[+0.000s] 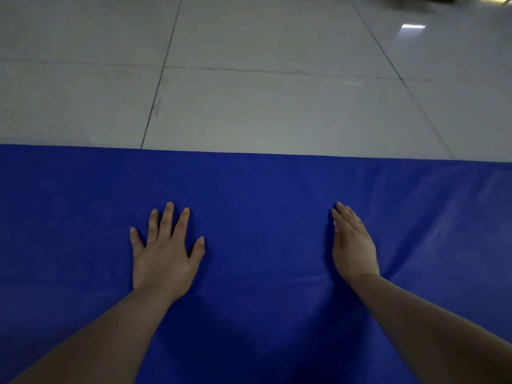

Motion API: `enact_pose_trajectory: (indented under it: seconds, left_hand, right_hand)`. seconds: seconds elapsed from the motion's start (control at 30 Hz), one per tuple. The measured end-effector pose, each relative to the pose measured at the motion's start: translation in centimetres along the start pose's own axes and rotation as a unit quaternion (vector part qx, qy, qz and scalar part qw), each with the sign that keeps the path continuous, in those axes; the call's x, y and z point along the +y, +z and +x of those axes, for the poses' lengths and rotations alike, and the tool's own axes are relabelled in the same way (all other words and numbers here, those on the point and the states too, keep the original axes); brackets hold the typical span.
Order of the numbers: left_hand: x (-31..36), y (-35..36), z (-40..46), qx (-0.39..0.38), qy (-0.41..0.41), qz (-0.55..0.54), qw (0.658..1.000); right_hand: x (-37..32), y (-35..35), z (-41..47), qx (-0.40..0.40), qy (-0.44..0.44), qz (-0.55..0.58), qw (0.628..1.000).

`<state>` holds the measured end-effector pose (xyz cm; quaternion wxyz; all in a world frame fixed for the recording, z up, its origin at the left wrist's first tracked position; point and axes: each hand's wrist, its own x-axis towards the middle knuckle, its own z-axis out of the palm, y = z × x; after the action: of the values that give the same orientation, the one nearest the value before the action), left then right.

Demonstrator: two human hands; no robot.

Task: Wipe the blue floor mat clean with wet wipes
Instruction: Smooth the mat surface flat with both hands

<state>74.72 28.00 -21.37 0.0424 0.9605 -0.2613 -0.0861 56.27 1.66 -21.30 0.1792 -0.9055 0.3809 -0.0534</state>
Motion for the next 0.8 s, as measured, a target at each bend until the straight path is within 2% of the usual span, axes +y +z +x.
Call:
enact_pose_trajectory:
  seconds: [0.57,0.7,0.8]
  left_hand:
    - [0.0,-0.6,-0.1,-0.033,0.003,0.006,0.999]
    - [0.1,-1.2,-1.7,0.009,0.027,-0.036,0.999]
    - [0.1,-1.8,-3.7,0.008,0.06,-0.034,0.998]
  right_hand:
    - [-0.7,-1.4,0.6,-0.029,0.005,-0.035,0.999]
    - [-0.8,-2.4,-1.5,-0.045,-0.027,-0.065,0.997]
    - [0.0,-3.5,-3.9,-0.069,-0.064,-0.089,0.992]
